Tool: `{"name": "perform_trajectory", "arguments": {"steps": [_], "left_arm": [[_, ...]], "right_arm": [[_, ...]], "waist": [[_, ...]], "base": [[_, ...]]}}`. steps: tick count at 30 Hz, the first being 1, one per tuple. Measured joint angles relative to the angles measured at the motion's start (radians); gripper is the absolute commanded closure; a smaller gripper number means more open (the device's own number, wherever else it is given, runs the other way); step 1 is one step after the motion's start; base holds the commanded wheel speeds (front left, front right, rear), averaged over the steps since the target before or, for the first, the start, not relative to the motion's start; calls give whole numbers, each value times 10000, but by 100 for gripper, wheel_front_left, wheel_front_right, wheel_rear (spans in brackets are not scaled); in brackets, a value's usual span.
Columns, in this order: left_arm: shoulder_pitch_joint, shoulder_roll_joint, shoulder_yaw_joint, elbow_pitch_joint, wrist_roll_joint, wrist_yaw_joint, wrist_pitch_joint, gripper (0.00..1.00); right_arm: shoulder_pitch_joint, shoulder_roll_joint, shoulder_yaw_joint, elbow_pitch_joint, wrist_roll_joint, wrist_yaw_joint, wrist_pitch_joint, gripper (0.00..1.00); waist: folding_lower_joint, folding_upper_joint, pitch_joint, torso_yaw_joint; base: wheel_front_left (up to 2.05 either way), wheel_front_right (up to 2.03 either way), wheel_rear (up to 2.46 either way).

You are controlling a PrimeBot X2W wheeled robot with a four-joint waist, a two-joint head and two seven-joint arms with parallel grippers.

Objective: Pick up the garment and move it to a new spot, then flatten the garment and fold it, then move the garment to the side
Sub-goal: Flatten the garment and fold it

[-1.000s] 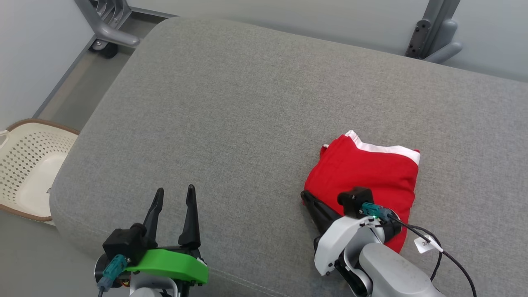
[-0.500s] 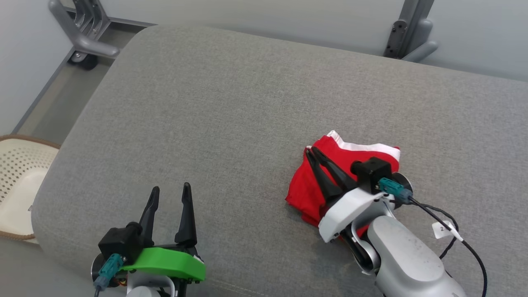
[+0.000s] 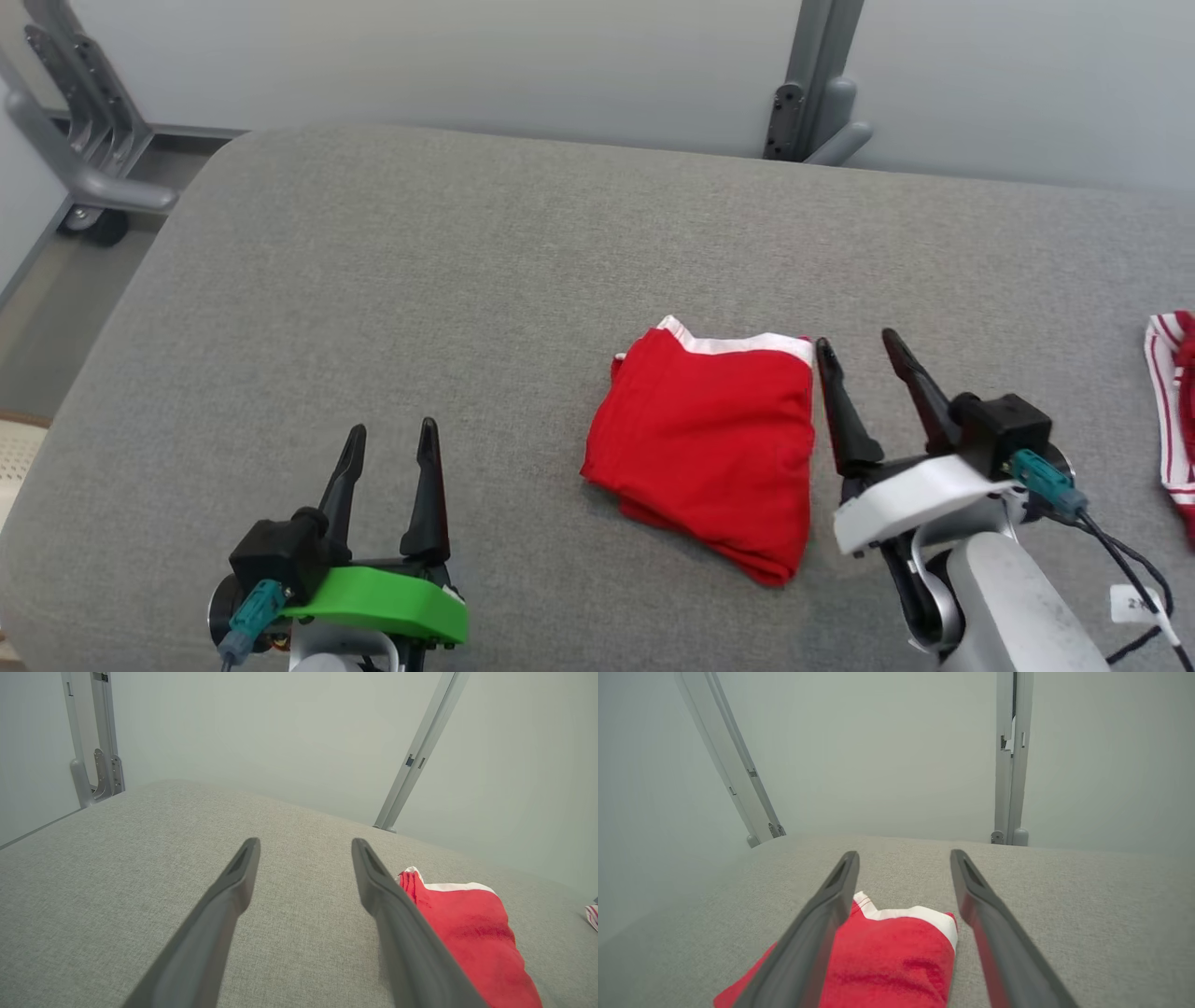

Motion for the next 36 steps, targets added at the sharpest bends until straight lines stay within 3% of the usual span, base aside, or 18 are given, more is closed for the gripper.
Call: {"name": "perform_trajectory", "arguments": {"steps": [15, 24, 36], "left_arm": [[244, 44, 4, -15, 418, 88, 0, 0], [505, 56, 121, 35, 627, 102, 0, 0], [540, -2, 71, 144, 750, -4, 0, 0]], "right_arm": [[2439, -8, -2088, -1626, -533, 0, 0, 0], [3068, -10, -2249, -2079, -472, 0, 0, 0], [3159, -8, -2226, -1703, -268, 0, 173, 0]], "waist": [[0, 0, -531, -1095], [0, 0, -598, -1331], [0, 0, -577, -1333]], "base": [[0, 0, 0], [0, 0, 0], [0, 0, 0]]}}
